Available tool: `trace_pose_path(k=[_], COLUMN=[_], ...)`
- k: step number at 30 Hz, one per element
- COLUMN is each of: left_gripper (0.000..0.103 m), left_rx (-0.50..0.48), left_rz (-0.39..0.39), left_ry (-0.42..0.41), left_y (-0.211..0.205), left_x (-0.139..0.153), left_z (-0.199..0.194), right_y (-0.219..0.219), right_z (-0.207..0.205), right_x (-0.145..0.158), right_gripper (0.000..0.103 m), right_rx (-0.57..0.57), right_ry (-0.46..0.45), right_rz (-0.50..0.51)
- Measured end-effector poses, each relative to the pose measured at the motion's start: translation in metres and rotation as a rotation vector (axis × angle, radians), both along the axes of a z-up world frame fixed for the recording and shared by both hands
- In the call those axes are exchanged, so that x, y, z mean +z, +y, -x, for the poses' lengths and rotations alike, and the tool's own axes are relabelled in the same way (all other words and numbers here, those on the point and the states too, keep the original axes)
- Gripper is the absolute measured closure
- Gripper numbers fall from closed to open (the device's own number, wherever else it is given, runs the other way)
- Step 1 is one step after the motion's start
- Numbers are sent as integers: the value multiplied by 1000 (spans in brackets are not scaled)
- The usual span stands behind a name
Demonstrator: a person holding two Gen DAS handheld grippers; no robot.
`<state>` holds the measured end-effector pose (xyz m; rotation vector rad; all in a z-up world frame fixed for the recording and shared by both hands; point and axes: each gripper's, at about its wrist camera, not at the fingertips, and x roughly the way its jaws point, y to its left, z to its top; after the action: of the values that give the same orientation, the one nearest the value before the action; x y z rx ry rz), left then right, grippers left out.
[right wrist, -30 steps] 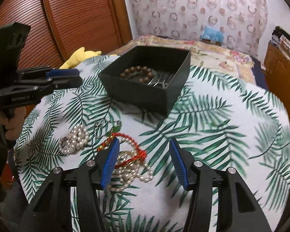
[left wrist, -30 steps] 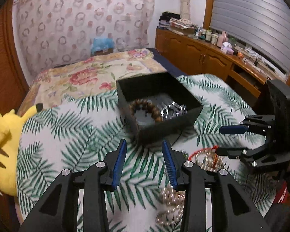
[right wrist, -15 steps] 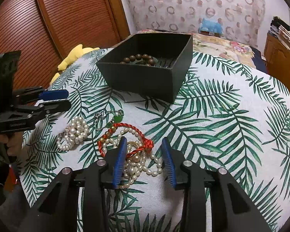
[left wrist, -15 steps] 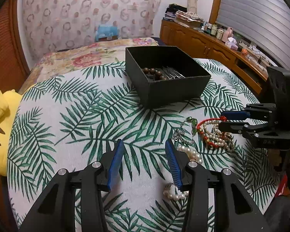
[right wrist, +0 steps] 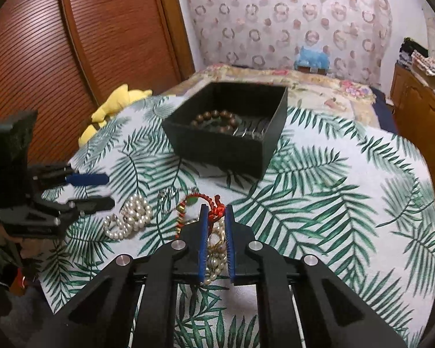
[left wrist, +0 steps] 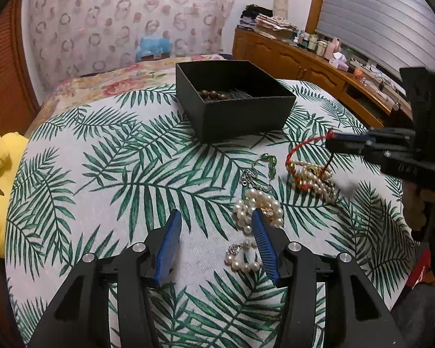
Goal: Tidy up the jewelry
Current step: 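Grasp the red-and-pearl bracelet with the right tool and lift it, then carry the red bracelet toward the box with right tool while left tool approaches the pearl strand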
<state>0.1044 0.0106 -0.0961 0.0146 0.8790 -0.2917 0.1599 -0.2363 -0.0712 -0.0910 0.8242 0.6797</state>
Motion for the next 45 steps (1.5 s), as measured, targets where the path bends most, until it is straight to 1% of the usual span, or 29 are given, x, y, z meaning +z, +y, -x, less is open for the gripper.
trace_pose_path(k=[8, 14, 16, 17, 19, 21, 25, 30, 35, 40, 42, 45], left_gripper=[55, 55, 58, 61, 62, 69, 69, 69, 69, 69, 69, 69], left_rx=[-21, -36, -41, -41, -38, -34, -18, -15, -12, -12, -12, -14], left_rz=[4, -22, -26, -29, -33, -35, -29, -23, -18, -13, -14, -13], left_ry=[6, 16, 22, 25, 32, 40, 47, 27, 20, 19, 25, 37], left_y=[-8, -12, -11, -11, -9, -6, -2, -2, -1, 1, 2, 2], left_x=[-1, -6, -7, -8, -10, -11, -13, -7, -5, -5, -7, -10], left_z=[6, 6, 7, 8, 10, 12, 12, 13, 12, 15, 16, 17], right_y=[-12, -19, -21, -23, -25, -25, -23, -14, -2, 2, 1, 2], right_z=[7, 9, 9, 8, 8, 7, 5, 7, 12, 14, 13, 10], right_x=[17, 25, 27, 28, 31, 35, 42, 55, 80, 102, 104, 97], right_gripper=[91, 91, 91, 91, 91, 91, 91, 91, 91, 91, 91, 91], right_rx=[-31, -50, -59, -63, -66, -66, -55, -22, 25, 41, 39, 28], right_ry=[-45, -73, -77, -80, -89, -99, -112, -134, -196, -246, -248, -231], right_rz=[-13, -27, -32, -36, -42, -42, -47, -55, -55, -61, -55, -47])
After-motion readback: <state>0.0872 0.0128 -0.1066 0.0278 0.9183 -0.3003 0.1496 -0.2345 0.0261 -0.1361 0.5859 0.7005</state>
